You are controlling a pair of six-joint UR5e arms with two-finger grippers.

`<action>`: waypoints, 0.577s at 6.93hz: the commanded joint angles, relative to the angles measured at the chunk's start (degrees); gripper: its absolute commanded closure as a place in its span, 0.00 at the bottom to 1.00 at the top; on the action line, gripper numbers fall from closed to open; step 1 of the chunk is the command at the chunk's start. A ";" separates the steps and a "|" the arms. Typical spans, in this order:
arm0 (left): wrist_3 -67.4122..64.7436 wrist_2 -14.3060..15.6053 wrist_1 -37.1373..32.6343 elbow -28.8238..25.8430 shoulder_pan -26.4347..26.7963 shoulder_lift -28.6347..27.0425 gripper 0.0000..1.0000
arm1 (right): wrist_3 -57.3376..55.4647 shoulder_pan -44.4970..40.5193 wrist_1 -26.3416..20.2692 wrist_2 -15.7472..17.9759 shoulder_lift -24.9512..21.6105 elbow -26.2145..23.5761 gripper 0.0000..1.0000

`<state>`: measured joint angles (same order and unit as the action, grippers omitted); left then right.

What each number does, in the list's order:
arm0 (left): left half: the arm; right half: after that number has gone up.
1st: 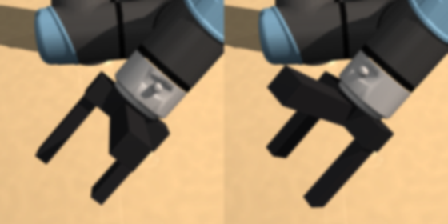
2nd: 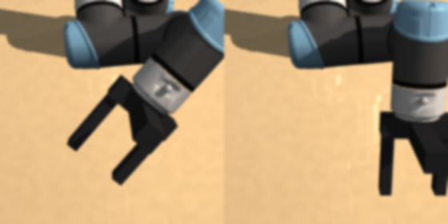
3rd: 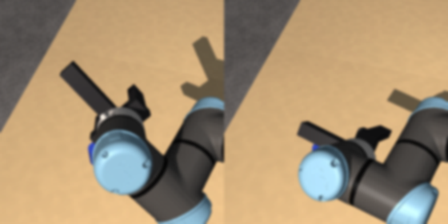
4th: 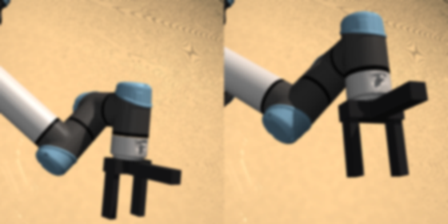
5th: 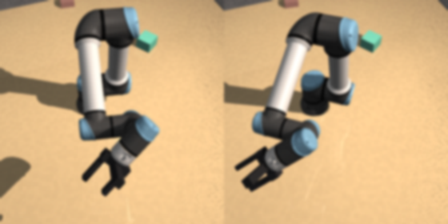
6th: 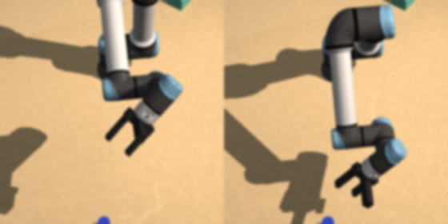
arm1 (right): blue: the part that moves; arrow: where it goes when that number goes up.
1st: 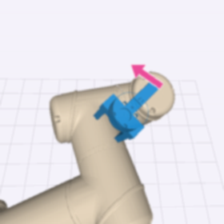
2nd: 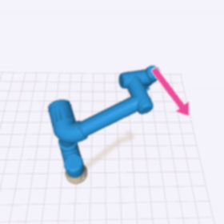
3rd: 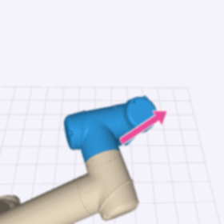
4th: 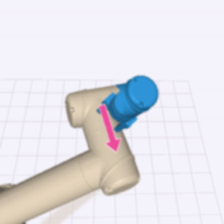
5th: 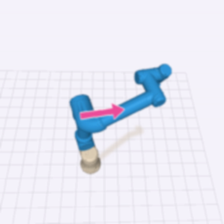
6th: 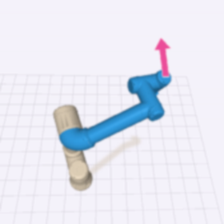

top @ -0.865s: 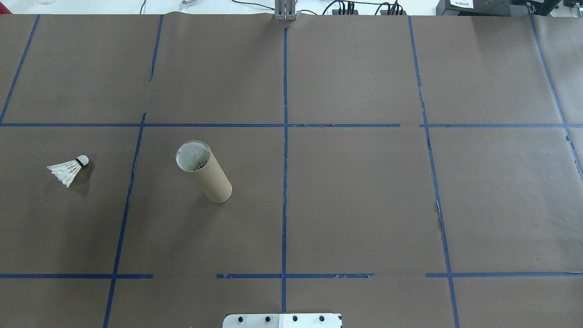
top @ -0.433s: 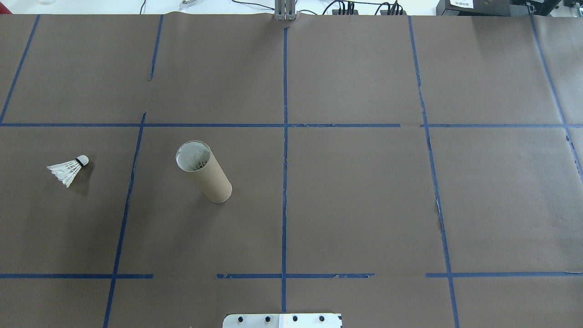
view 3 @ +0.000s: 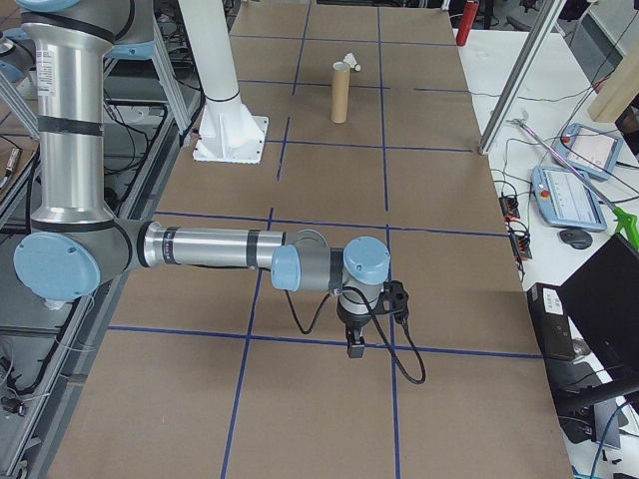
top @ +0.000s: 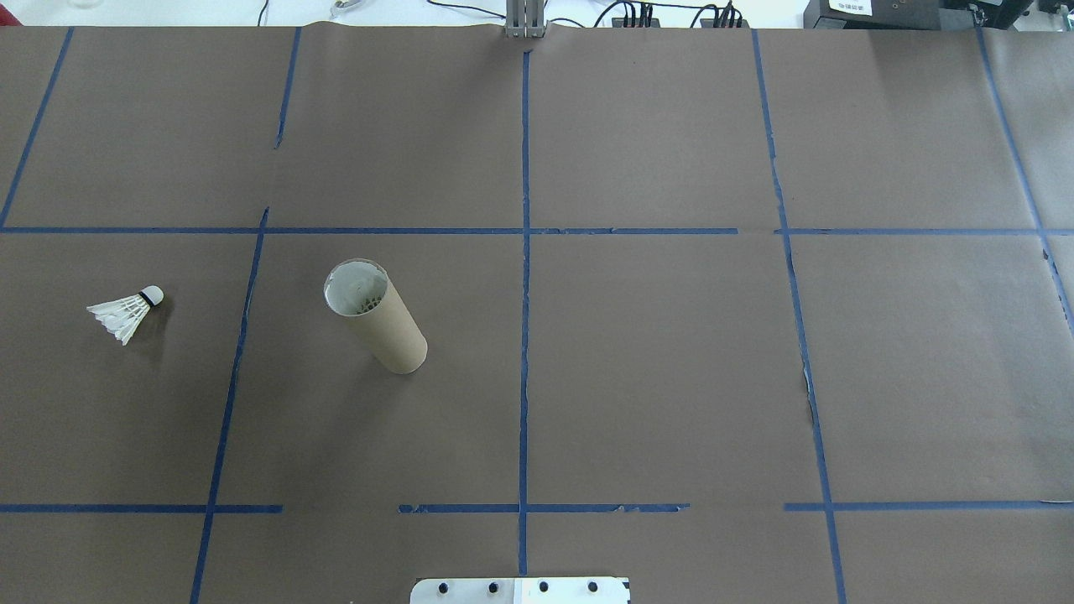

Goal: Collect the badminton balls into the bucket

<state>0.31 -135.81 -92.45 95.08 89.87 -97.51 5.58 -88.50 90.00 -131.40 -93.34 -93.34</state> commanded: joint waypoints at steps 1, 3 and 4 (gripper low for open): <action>-0.48 1.08 -4.40 -3.74 -0.04 -2.94 0.00 | -0.04 0.00 0.00 0.00 0.00 0.00 0.00; -18.57 0.90 -16.10 -4.02 -0.04 0.46 0.00 | 0.05 0.00 0.00 0.00 0.00 0.00 0.00; -25.73 1.07 -26.79 -5.42 -0.30 3.44 0.00 | 0.05 0.00 0.00 0.00 0.00 0.00 0.00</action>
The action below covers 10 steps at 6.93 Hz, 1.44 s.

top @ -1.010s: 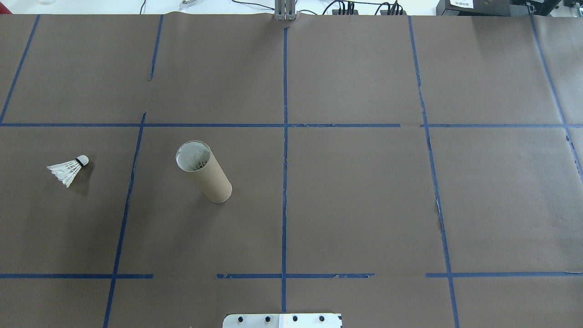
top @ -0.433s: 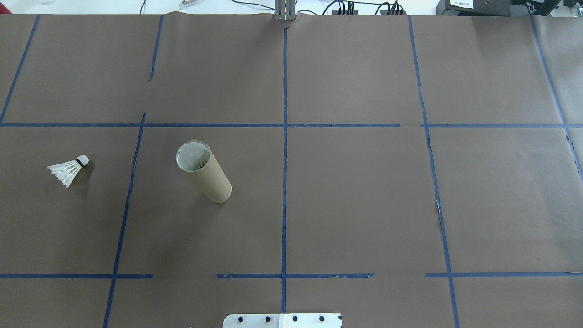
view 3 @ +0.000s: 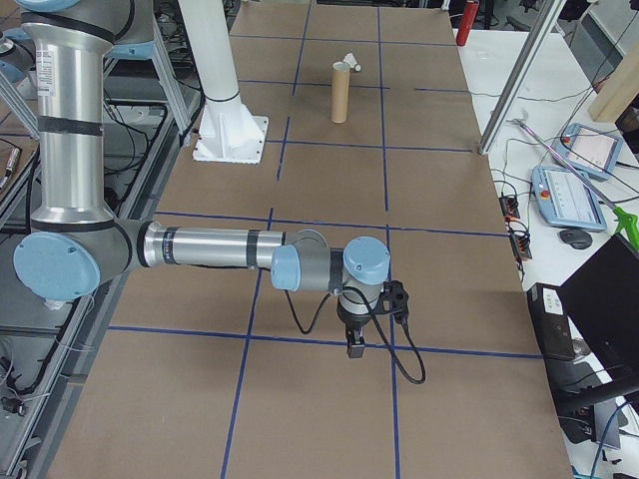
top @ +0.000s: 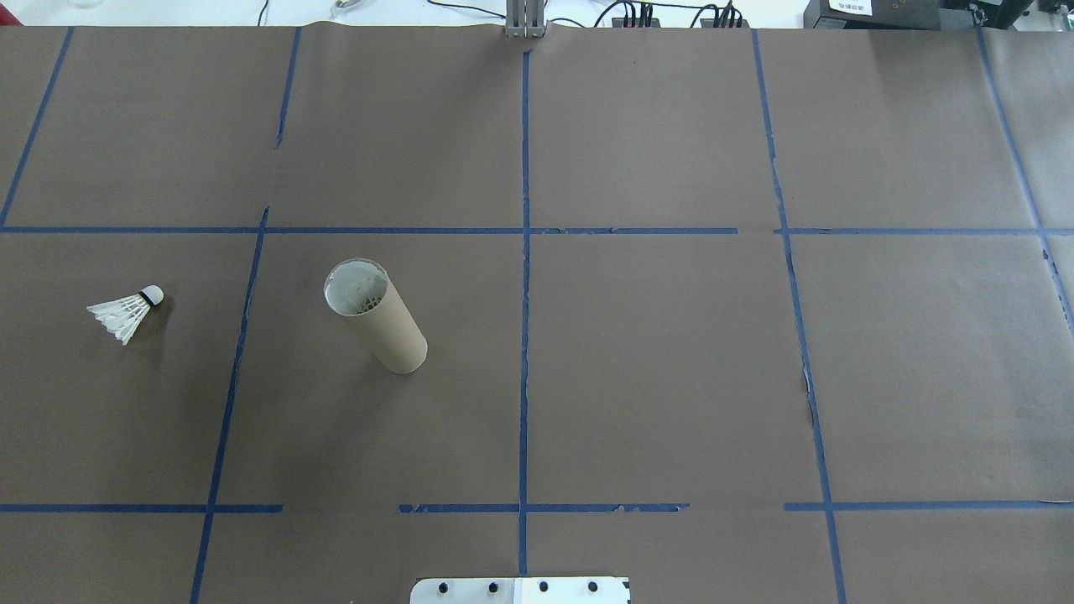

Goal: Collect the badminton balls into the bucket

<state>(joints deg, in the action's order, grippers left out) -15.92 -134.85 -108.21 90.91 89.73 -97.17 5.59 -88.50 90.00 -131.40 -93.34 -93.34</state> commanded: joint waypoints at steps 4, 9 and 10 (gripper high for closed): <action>-42.32 5.17 -38.79 -5.48 -14.52 7.14 0.00 | -0.06 0.00 0.00 0.00 0.00 0.00 0.00; -78.24 16.70 -63.93 -5.39 -33.26 14.00 0.00 | -0.06 0.00 0.00 0.00 0.00 0.00 0.00; -83.78 21.68 -67.44 -5.48 -38.96 15.68 0.00 | -0.06 0.00 0.00 0.00 0.00 0.00 0.00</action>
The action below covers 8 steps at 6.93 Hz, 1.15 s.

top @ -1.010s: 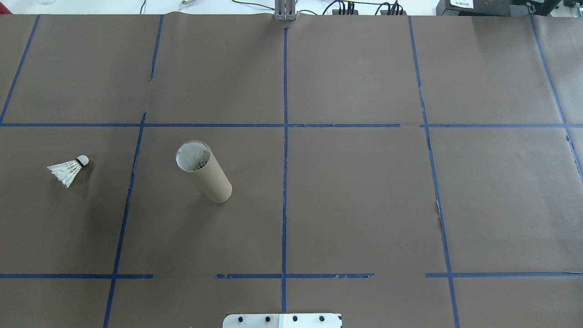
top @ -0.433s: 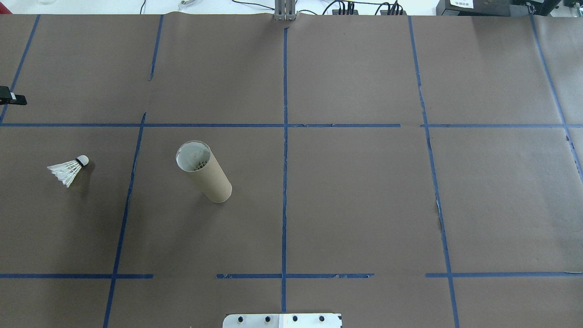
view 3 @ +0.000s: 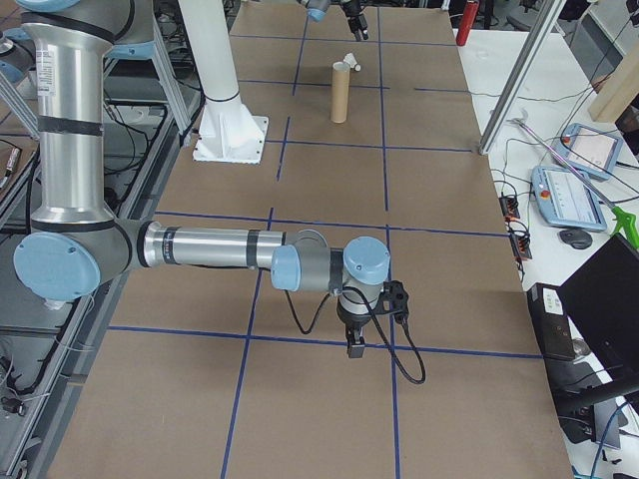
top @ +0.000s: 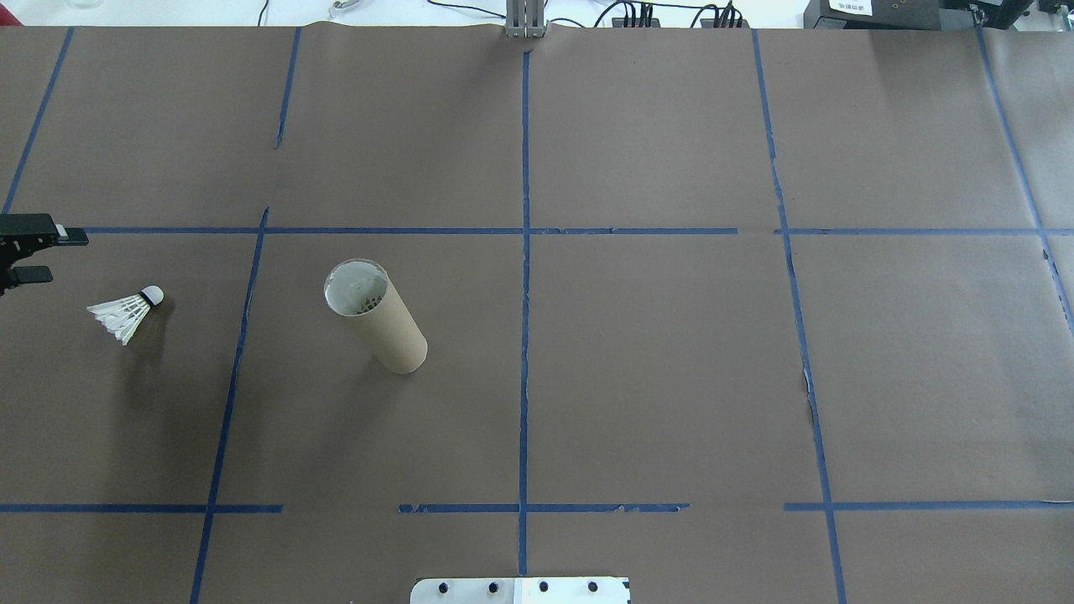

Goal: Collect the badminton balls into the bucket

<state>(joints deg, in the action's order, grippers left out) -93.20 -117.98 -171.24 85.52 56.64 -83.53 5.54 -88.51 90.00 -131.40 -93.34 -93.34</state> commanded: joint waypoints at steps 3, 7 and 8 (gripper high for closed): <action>-12.80 9.95 -5.94 -0.26 -11.73 2.76 0.05 | 0.09 0.00 0.00 0.00 0.00 0.00 0.00; -14.11 9.96 -6.12 -0.44 -11.55 5.31 0.43 | 0.00 0.00 0.00 0.00 0.00 0.00 0.00; -14.12 9.96 -6.12 -0.44 -11.55 5.31 0.47 | 0.00 0.00 0.00 0.00 0.00 0.00 0.00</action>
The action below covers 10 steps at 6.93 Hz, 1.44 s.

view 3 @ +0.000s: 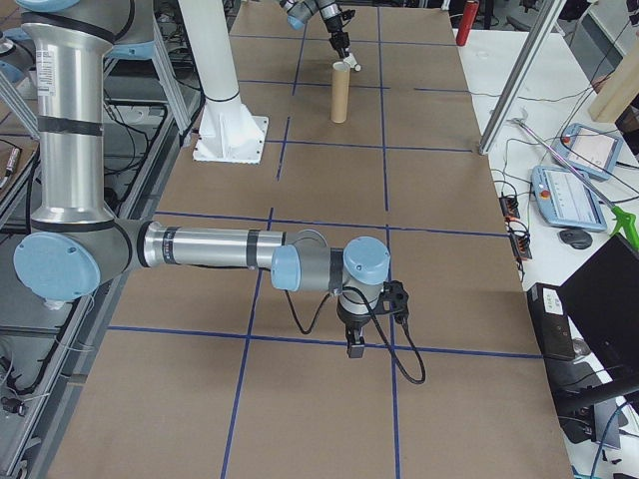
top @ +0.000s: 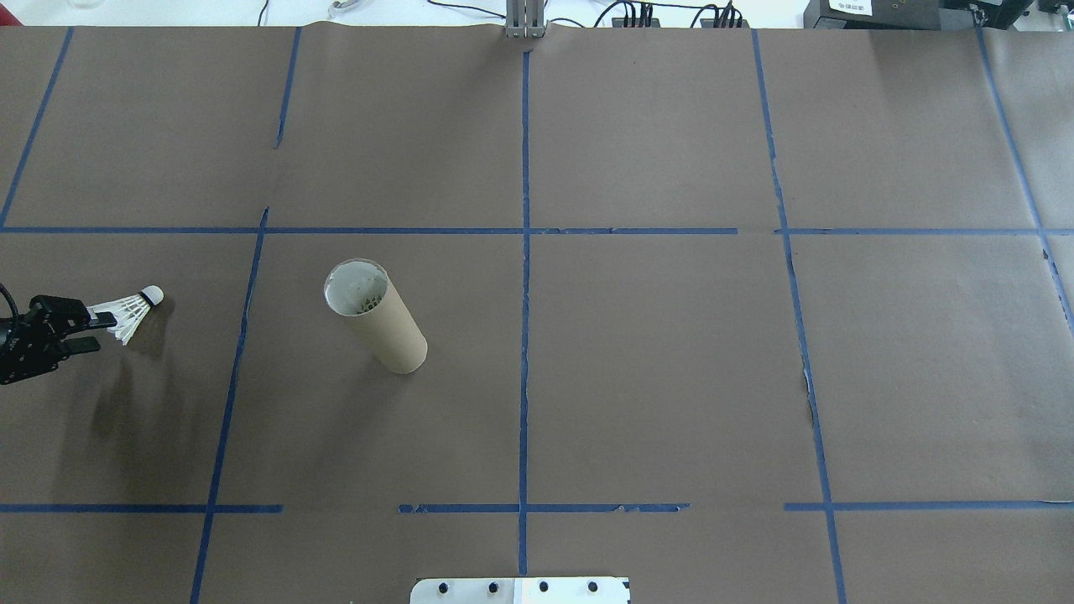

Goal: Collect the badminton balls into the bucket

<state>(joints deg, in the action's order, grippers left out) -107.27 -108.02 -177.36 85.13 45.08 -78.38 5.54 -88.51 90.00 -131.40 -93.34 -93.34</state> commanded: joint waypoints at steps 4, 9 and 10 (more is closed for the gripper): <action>-0.05 -0.35 0.08 0.48 0.01 -0.72 0.49 | 0.00 0.00 0.00 0.00 0.00 0.00 0.00; -0.14 -0.17 0.78 0.57 1.15 -0.73 0.59 | 0.00 0.00 0.00 0.00 0.00 0.00 0.00; -0.14 -0.17 0.79 0.57 1.59 -0.73 0.59 | 0.00 0.00 0.00 0.00 0.00 0.00 0.00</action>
<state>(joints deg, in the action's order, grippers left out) -107.37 -108.23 -176.70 85.69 46.28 -79.07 5.54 -88.51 90.00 -131.40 -93.34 -93.34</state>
